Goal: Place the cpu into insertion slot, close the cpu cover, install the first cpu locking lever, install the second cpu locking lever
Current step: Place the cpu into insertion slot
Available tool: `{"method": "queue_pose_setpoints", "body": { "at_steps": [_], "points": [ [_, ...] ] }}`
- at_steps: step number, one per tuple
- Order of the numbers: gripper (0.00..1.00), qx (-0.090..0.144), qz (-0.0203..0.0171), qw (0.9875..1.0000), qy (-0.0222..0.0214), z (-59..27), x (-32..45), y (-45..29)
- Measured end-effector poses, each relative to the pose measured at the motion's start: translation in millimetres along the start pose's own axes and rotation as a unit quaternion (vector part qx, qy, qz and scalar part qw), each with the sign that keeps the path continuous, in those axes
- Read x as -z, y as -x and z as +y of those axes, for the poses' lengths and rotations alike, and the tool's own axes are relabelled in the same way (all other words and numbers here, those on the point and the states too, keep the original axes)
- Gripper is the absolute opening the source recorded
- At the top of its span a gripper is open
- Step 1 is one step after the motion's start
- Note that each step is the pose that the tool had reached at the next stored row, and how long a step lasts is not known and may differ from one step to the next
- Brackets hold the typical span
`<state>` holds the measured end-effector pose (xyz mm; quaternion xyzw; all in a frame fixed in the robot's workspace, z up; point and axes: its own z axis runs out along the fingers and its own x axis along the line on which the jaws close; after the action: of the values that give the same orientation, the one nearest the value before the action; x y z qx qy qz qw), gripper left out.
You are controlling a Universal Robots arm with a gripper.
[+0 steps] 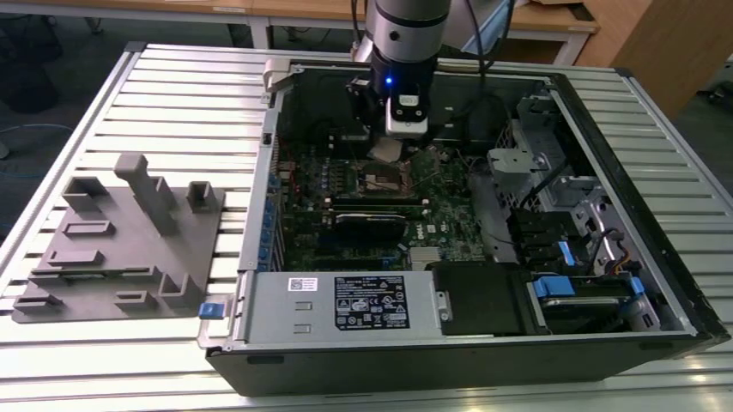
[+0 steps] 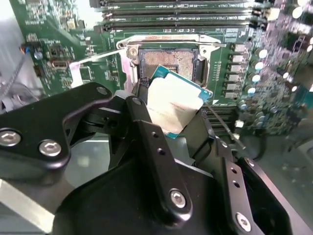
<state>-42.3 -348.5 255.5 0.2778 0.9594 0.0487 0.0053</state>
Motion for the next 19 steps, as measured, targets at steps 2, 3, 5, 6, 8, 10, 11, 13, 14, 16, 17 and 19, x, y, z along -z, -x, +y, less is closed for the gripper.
{"method": "queue_pose_setpoints", "body": {
  "at_steps": [2, 3, 5, 6, 8, 10, 11, 13, 14, 16, 17, 19],
  "points": [
    [0.54, -0.019, -0.0018, 0.9998, 0.0003, 0.0, -0.2, 0.0],
    [0.54, -0.028, -0.0027, 0.9996, 0.0005, 0.0, -0.2, 0.0],
    [0.54, -0.042, -0.0041, 0.9991, 0.0007, 0.0, -0.3, 0.0],
    [0.54, -0.042, -0.0041, 0.9991, 0.0007, 0.0, -0.3, 0.0],
    [0.54, -0.043, -0.0041, 0.9991, 0.0007, 0.0, -0.3, 0.0],
    [0.54, -0.043, -0.0042, 0.9991, 0.0007, 0.0, -0.3, 0.0],
    [0.54, -0.043, -0.0042, 0.9991, 0.0007, 0.0, -0.3, 0.0],
    [0.54, -0.047, -0.0045, 0.9989, 0.0008, 0.0, -0.3, 0.0],
    [0.54, -0.05, -0.0049, 0.9987, 0.0009, 0.0, -0.4, 0.0],
    [0.54, -0.057, -0.0055, 0.9983, 0.0009, 0.0, -0.4, 0.0],
    [0.54, -0.059, -0.0057, 0.9982, 0.0009, 0.0, -0.4, 0.0],
    [0.54, -0.061, -0.0059, 0.9981, 0.001, 0.0, -0.4, 0.0]
  ]
}}
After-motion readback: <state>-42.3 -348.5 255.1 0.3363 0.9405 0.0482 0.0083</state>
